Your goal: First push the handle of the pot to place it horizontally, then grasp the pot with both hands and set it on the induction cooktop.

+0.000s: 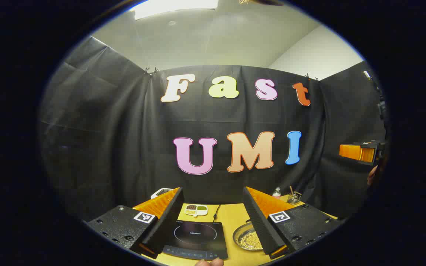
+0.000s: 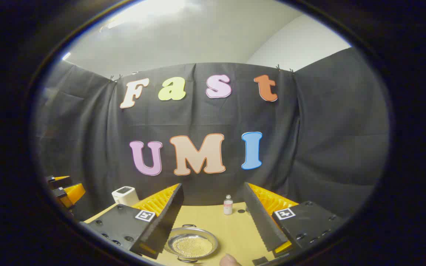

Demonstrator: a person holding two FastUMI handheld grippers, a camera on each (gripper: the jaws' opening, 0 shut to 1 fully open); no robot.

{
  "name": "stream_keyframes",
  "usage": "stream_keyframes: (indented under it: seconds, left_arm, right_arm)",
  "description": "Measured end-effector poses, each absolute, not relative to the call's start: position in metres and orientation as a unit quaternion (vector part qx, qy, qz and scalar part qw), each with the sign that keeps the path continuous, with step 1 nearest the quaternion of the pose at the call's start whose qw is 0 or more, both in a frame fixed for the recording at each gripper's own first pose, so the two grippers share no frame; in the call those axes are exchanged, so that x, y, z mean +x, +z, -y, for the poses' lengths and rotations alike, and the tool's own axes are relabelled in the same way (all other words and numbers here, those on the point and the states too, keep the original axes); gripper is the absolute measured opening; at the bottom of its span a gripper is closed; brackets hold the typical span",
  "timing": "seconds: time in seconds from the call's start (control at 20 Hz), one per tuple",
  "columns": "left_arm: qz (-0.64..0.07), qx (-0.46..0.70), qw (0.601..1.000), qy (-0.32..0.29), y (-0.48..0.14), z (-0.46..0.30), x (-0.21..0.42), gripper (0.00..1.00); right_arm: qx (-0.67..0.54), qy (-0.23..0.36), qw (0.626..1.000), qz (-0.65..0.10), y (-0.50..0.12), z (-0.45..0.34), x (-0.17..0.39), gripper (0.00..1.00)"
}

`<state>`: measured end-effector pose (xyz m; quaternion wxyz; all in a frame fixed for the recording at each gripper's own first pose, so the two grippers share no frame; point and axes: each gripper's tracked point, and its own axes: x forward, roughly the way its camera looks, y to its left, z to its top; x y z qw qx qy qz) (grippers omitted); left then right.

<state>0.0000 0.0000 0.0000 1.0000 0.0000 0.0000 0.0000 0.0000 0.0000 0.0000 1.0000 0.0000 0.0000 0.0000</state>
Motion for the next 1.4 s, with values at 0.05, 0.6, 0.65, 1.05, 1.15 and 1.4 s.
stream_keyframes:
  seconds: [0.05, 0.6, 0.65, 1.05, 1.15, 1.4]
  left_arm:
    - [-0.002, 0.0, 1.0, 0.001, 0.0, 0.002, 0.0, 0.94]
    - [-0.005, 0.007, 1.0, 0.011, -0.002, 0.006, 0.005, 0.96]
    - [-0.007, 0.007, 1.0, 0.011, -0.001, 0.006, 0.005, 0.96]
    - [-0.014, 0.011, 1.0, 0.014, -0.008, 0.0, 0.007, 0.96]
    - [-0.019, 0.01, 1.0, 0.016, -0.013, -0.005, 0.009, 0.94]
    - [-0.035, 0.0, 0.999, 0.013, -0.032, -0.021, 0.015, 0.94]
  right_arm:
    - [-0.003, 0.001, 1.0, -0.002, -0.001, 0.002, 0.001, 0.96]
    - [-0.008, 0.011, 1.0, -0.01, -0.01, -0.003, 0.012, 0.96]
    - [-0.007, 0.012, 1.0, -0.01, -0.009, -0.004, 0.012, 0.96]
    - [-0.008, 0.024, 0.998, -0.052, -0.044, -0.02, 0.02, 0.96]
    - [-0.014, 0.03, 0.997, -0.067, -0.055, -0.032, 0.022, 0.96]
    - [-0.031, 0.038, 0.994, -0.101, -0.095, -0.059, 0.024, 0.76]
